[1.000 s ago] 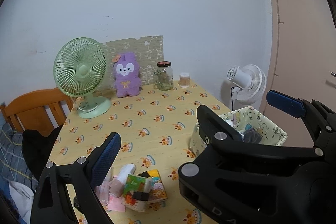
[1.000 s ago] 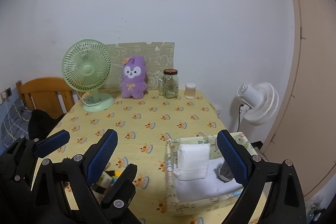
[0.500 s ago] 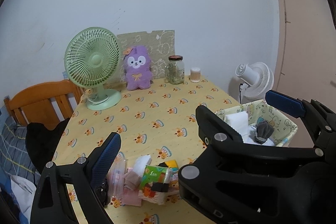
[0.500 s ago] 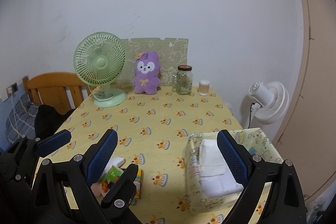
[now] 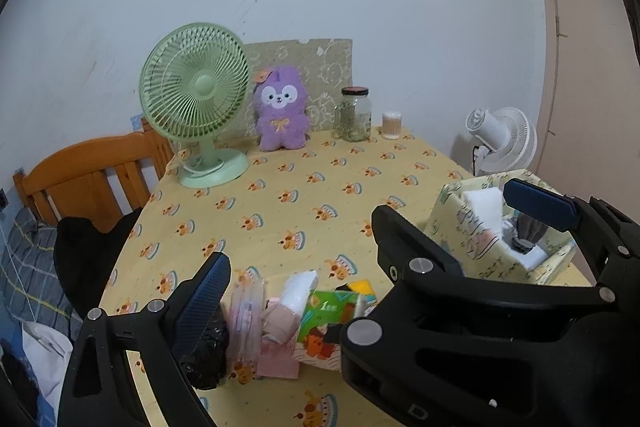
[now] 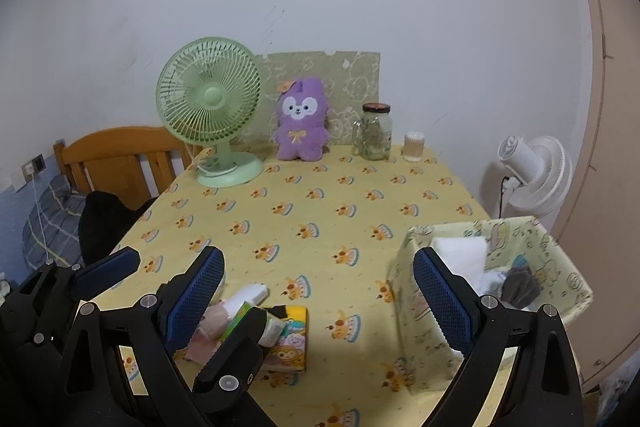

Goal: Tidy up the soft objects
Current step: 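Withdraw both tools from the box back toward the remaining pile, then grasp the green tissue pack with the right tool while the left tool grasps the black umbrella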

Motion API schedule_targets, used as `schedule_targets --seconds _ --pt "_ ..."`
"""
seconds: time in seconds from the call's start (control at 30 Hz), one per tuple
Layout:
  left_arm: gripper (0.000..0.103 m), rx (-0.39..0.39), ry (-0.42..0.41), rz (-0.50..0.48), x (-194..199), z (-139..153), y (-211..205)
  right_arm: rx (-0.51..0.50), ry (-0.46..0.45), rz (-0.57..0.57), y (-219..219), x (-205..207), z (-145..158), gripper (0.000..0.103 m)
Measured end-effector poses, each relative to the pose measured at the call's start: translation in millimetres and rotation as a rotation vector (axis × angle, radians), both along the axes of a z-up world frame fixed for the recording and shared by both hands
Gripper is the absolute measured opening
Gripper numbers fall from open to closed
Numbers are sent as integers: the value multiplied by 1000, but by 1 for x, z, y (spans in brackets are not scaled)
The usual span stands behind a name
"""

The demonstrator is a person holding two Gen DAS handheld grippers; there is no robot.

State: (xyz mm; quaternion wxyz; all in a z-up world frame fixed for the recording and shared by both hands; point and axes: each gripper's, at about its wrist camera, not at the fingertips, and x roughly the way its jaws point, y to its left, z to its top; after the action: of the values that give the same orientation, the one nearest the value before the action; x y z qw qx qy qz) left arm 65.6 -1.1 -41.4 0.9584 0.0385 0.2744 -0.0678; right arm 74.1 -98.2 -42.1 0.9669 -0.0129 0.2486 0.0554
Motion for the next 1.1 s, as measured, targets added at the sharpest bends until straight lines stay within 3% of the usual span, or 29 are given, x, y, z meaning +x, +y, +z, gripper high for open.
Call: schedule_targets --seconds 0.47,1.1 --pt "94 13 74 68 5 -34 24 -3 39 22 24 9 -36 97" --pt "82 -4 198 199 22 -77 66 -24 163 79 53 32 -78 95"
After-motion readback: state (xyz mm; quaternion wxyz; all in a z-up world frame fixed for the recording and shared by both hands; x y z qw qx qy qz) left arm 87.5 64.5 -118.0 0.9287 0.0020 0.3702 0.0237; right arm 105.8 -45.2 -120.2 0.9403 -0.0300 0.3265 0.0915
